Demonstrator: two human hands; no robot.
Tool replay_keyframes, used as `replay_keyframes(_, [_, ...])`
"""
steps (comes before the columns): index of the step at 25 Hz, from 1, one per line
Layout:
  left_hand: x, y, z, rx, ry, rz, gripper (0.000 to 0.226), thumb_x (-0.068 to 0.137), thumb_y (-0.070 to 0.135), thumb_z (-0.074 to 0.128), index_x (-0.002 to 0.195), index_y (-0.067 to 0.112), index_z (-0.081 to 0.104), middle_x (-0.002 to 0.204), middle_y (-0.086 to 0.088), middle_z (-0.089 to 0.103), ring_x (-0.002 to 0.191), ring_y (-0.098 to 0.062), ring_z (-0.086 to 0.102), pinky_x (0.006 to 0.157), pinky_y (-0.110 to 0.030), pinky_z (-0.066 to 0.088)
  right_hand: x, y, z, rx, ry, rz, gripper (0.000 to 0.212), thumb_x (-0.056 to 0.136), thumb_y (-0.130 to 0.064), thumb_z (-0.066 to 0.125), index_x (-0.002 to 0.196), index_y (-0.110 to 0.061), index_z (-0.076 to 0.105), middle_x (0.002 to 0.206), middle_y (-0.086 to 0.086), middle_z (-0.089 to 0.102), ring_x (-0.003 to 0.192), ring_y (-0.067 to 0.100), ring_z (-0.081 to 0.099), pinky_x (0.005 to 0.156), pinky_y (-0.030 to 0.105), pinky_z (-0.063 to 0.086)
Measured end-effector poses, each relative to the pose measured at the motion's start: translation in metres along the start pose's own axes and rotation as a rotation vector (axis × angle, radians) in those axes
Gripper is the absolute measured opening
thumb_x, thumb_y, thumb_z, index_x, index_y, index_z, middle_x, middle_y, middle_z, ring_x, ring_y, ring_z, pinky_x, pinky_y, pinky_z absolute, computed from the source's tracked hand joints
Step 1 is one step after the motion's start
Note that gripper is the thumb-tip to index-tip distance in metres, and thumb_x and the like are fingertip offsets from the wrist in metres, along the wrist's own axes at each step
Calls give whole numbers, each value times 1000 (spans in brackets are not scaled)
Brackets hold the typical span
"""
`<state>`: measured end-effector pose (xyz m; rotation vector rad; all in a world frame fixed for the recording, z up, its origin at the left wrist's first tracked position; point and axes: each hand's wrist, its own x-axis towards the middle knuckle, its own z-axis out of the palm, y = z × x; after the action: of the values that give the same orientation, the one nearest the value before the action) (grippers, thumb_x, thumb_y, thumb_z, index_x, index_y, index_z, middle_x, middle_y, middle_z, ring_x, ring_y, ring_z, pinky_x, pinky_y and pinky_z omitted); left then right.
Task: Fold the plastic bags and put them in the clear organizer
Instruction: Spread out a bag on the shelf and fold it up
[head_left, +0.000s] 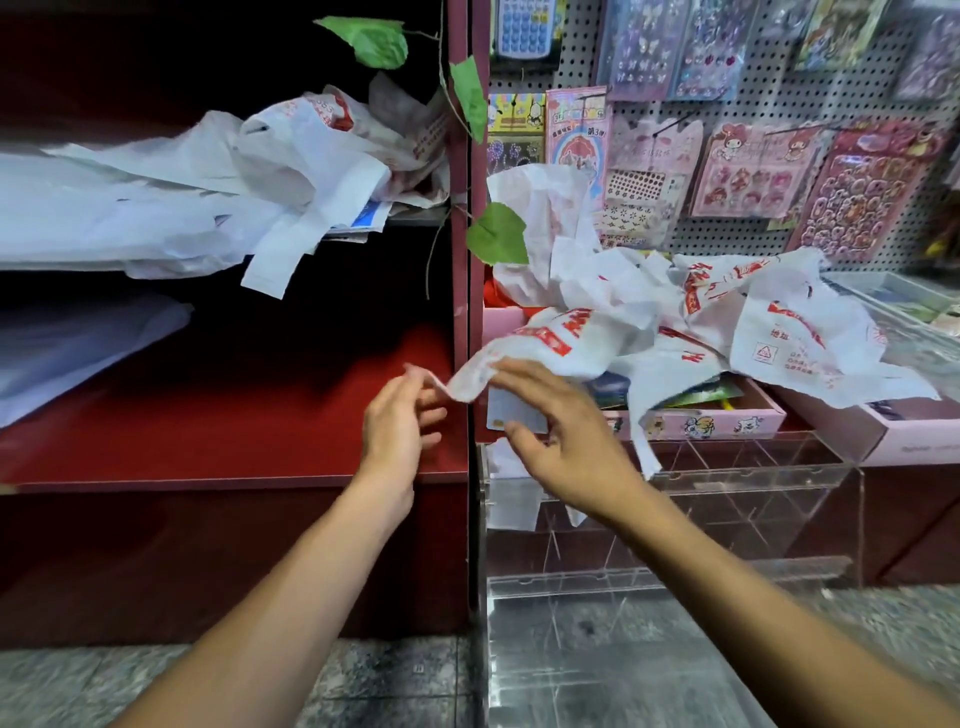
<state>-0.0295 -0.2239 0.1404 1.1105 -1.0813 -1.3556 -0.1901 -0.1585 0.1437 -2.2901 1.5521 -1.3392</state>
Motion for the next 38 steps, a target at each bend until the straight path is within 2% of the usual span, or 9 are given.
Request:
replay_keyframes(4, [-4, 11, -30, -201, -59, -245, 49, 97, 59, 42, 125, 20, 50, 107, -7, 68, 92, -26, 69, 83, -42, 53, -6, -18, 4, 212, -150, 103, 25, 84, -4, 61, 100, -13, 78, 112, -9, 72, 111, 3, 61, 99, 23, 44])
replay_keyframes(8, [-12, 15, -45, -168, -25, -347, 42, 92, 51, 58, 112, 14, 57, 99, -10, 66, 70, -26, 72, 63, -37, 59, 3, -51, 8, 531, -259, 179, 20, 81, 12, 64, 86, -1, 78, 92, 1, 76, 94, 7, 69, 87, 17, 47])
replay_keyframes(12, [-10, 17, -62, -175, -198, -458, 42, 96, 40, 57, 113, 2, 67, 92, -10, 71, 71, -19, 68, 69, -31, 55, 17, -79, 21, 799, -319, 198, 23, 68, 5, 54, 79, 6, 74, 83, 10, 73, 89, 11, 67, 82, 19, 48])
replay_keyframes(16, [-8, 20, -75, -111, 7, -273, 7, 94, 4, 57, 93, 6, 63, 60, -2, 68, 48, -10, 63, 47, -20, 52, 33, -80, 33, 1071, -252, 321, 14, 58, -9, 57, 58, -9, 71, 72, 5, 69, 80, 13, 62, 79, 19, 46])
replay_keyframes(22, [4, 47, -137, -572, 85, 133, 22, 87, -6, 59, 91, 14, 65, 77, -2, 73, 67, -10, 68, 69, -23, 56, 63, -69, 54, 1147, 168, 499, 23, 66, -4, 52, 57, -13, 72, 67, -1, 66, 66, 9, 57, 63, 18, 42])
replay_keyframes(27, [10, 21, -168, -105, 280, -111, 26, 80, -7, 69, 101, 8, 73, 82, -6, 71, 64, -10, 63, 53, -17, 49, 65, -49, 87, 575, 281, 719, 25, 80, 1, 63, 70, -19, 75, 72, -1, 72, 73, 16, 66, 72, 29, 53])
replay_keyframes(31, [14, 1, -183, 25, 345, -264, 32, 82, -9, 57, 107, 6, 70, 81, -8, 69, 63, -15, 66, 45, -18, 48, 53, -37, 109, -91, 161, 395, 28, 81, -9, 62, 107, -18, 69, 107, 2, 65, 102, 23, 58, 90, 32, 44])
replay_keyframes(35, [17, 6, -192, 45, 265, -252, 58, 73, -17, 40, 118, 11, 65, 111, -14, 66, 79, -18, 75, 55, -22, 53, 46, -49, 127, -222, -434, -2, 60, 77, -34, 58, 136, -25, 49, 136, -2, 53, 122, 24, 51, 104, 38, 39])
replay_keyframes(38, [17, 1, -196, 324, 197, -95, 61, 80, -15, 47, 129, 19, 60, 112, -11, 65, 88, -22, 72, 67, -28, 53, 39, -46, 147, -502, -703, 42, 84, 82, -34, 66, 152, -28, 21, 159, -2, 26, 142, 24, 29, 117, 44, 22])
